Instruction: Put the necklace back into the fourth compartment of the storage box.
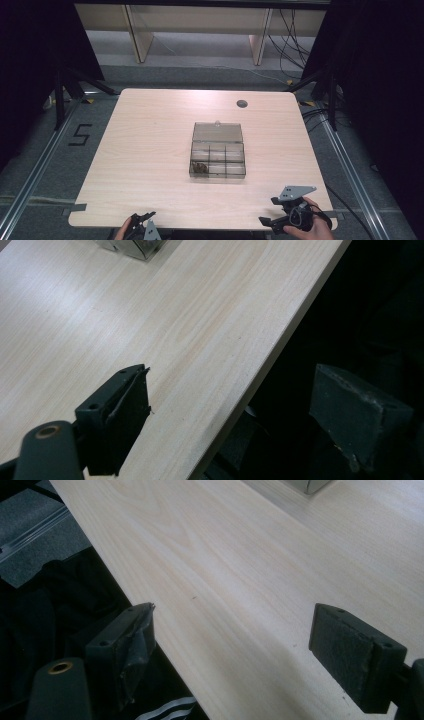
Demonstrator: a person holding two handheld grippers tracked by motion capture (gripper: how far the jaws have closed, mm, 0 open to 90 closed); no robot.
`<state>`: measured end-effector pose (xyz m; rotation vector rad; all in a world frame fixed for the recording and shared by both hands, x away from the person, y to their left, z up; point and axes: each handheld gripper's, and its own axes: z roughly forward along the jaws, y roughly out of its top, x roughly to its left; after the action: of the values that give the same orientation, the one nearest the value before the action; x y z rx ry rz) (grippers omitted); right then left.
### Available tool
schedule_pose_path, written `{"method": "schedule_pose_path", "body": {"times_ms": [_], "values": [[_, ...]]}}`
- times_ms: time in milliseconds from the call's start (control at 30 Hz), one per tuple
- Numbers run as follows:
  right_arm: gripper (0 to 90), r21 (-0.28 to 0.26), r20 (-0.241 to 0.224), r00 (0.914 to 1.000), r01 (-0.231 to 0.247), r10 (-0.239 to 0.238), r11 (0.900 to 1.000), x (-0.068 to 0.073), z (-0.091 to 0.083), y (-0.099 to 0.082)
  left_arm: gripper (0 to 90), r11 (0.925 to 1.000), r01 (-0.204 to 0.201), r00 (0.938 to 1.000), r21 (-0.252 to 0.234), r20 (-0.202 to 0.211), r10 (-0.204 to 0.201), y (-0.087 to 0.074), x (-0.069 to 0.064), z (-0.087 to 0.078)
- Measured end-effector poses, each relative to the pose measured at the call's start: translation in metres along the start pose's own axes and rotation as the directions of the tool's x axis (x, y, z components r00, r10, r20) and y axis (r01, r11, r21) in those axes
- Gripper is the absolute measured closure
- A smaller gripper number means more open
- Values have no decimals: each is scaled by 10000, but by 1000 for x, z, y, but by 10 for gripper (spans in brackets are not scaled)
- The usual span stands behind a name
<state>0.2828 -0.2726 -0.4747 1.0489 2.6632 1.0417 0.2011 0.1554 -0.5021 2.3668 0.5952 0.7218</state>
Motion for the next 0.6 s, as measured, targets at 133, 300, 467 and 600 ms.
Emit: {"method": "schedule_pose_path", "body": {"times_ms": [133, 300, 467, 600], "values": [[192, 21, 6, 9999, -100, 100, 9999, 0, -1, -3, 154, 10000, -3, 10000, 12, -25, 3, 0, -1, 0], [190, -93, 56, 9998, -173, 173, 9998, 1, -1, -8, 154, 10000, -33, 10000, 38, -21, 33, 0, -1, 1], [188, 154, 60, 9999, -142, 141, 9998, 2, -4, -11, 154, 10000, -21, 10000, 46, -30, 21, 0, 1, 0], [188, 100, 105, 9999, -91, 90, 9999, 2, -6, -14, 154, 9998, 197, 9998, 3, 12, -197, -1, -1, 0]]}}
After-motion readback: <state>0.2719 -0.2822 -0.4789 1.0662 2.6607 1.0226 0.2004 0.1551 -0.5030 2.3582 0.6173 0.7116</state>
